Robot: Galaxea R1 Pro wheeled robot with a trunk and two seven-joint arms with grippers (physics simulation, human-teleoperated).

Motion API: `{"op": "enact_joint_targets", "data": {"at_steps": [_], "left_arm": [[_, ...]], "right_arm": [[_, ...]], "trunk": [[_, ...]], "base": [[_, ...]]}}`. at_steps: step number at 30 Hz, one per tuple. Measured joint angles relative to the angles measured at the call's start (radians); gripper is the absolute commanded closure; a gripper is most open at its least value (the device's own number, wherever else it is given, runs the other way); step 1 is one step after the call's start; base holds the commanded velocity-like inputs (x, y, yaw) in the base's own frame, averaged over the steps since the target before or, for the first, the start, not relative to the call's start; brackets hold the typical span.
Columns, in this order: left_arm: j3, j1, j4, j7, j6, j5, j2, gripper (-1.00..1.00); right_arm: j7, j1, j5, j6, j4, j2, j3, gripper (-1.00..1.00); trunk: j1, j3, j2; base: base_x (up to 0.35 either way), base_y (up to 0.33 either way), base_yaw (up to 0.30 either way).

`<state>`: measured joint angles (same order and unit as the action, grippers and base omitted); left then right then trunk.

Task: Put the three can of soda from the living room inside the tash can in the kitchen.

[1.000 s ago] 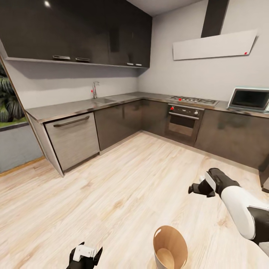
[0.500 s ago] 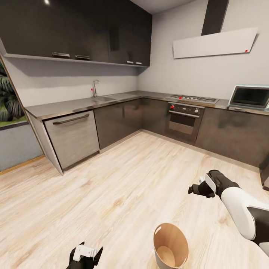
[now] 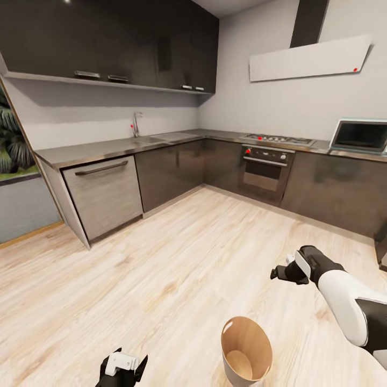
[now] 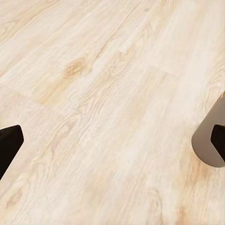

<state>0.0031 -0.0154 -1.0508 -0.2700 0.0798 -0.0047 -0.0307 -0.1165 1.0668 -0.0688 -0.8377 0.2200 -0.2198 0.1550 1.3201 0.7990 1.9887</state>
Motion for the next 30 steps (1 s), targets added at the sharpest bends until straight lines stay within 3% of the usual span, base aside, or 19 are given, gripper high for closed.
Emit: {"op": "enact_joint_targets", "data": {"at_steps": [13,23,30], "left_arm": [[0.0,0.0,0.0,0.0,0.0,0.0,0.0,-1.0],[0.0,0.0,0.001,0.0,0.0,0.0,0.0,-1.0],[0.0,0.0,0.001,0.0,0.0,0.0,0.0,-1.0]], "right_arm": [[0.001,-0.012,0.001,0.0,0.001,0.001,0.0,-1.0],[0.001,-0.038,0.001,0.062,-0.004,0.007,-0.002,-1.0],[0.002,-0.056,0.0,0.07,-0.004,0.032,-0.004,-1.0]], "trunk": [[0.05,0.041,0.091],[0.088,0.072,0.161],[0.115,0.094,0.21]], "base": [[0.0,0.0,0.0],[0.0,0.0,0.0],[0.0,0.0,0.0]]}}
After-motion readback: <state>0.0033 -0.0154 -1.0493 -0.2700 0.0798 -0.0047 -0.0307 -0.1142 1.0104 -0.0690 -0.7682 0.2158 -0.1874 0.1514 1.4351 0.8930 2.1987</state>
